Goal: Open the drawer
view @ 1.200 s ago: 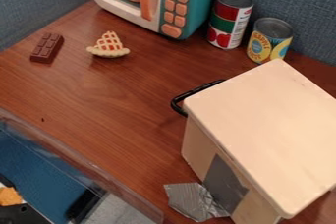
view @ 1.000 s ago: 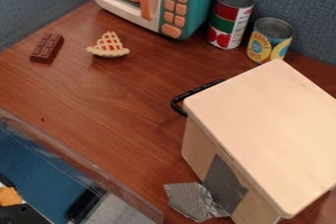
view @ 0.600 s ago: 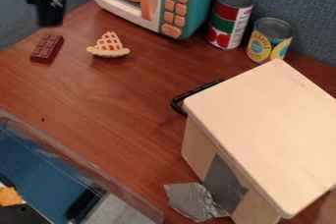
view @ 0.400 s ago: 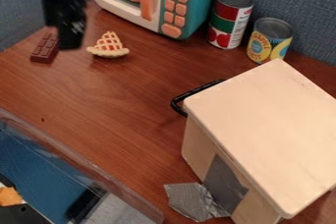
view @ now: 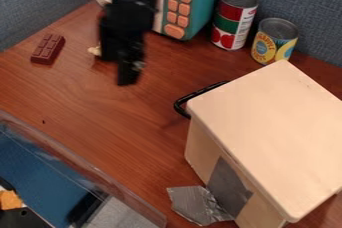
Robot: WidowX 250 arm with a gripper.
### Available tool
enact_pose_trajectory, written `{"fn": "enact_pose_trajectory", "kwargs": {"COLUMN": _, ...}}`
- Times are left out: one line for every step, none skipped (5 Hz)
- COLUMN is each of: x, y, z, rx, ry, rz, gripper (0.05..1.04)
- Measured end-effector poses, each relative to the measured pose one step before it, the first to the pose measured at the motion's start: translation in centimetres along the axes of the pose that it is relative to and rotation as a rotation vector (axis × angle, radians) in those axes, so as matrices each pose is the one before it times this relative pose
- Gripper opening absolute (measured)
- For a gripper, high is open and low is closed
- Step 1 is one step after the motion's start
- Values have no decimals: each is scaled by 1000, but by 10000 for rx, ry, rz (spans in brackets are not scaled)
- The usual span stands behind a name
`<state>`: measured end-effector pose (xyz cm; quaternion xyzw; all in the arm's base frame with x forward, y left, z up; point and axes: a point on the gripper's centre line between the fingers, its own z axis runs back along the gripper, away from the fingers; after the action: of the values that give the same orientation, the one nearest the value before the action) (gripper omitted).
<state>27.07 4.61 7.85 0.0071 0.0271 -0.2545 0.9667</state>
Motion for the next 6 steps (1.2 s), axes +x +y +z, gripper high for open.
{"fn": "enact_pose_trajectory", "kwargs": {"x": 2828, "y": -1296, "z": 133, "rx": -211, "ry": -240, "rz": 3, "gripper": 999}}
{"fn": "enact_pose_trajectory", "kwargs": {"x": 2210, "y": -675, "z": -1101, "rx": -65, "ry": -37, "rz": 188, "gripper": 999}}
{"fn": "enact_pose_trajectory", "kwargs": {"x": 1034, "y": -371, "z": -1031, "rx": -49, "ry": -58, "rz": 186, "gripper": 999}}
{"fn": "enact_pose_trajectory", "kwargs": {"x": 798, "y": -547, "z": -1274, "rx": 48, "ry": -5, "rz": 37, "gripper": 999}}
{"fn": "enact_pose_trajectory", "kwargs": {"x": 682, "y": -765, "z": -122, "rx": -49, "ry": -187, "rz": 82, "gripper": 999}}
{"fn": "enact_pose_trajectory", "kwargs": {"x": 590, "y": -672, "z": -260, "rx": -73, "ry": -175, "rz": 126, "gripper": 948}}
